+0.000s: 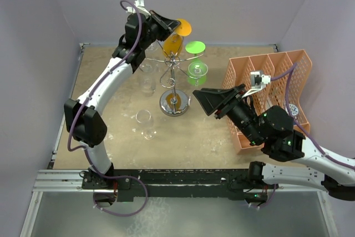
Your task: Place the wine glass upside down on the wine glass rack
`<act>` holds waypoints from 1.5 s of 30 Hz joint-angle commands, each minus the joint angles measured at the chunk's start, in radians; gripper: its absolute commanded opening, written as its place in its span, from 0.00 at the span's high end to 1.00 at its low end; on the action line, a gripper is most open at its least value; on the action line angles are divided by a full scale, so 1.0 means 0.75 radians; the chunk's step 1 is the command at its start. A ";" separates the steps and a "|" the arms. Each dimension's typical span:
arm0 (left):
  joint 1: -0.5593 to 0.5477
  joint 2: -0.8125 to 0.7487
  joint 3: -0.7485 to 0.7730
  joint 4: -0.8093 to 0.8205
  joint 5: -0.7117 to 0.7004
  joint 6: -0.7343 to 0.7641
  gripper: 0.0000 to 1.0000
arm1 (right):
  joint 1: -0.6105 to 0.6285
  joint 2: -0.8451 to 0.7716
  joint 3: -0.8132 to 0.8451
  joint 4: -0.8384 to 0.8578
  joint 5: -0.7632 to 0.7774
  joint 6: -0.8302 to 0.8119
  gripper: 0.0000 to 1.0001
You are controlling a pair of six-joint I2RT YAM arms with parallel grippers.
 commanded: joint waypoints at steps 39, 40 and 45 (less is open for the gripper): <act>0.008 -0.181 0.069 -0.326 -0.249 0.277 0.80 | 0.003 -0.010 -0.011 0.065 0.026 -0.004 0.48; 0.008 -0.182 0.076 -0.330 -0.253 0.280 0.78 | 0.004 -0.009 -0.010 0.065 0.027 -0.004 0.48; 0.008 -0.189 0.117 -0.355 -0.267 0.310 0.69 | 0.002 -0.007 -0.013 0.065 0.028 -0.001 0.48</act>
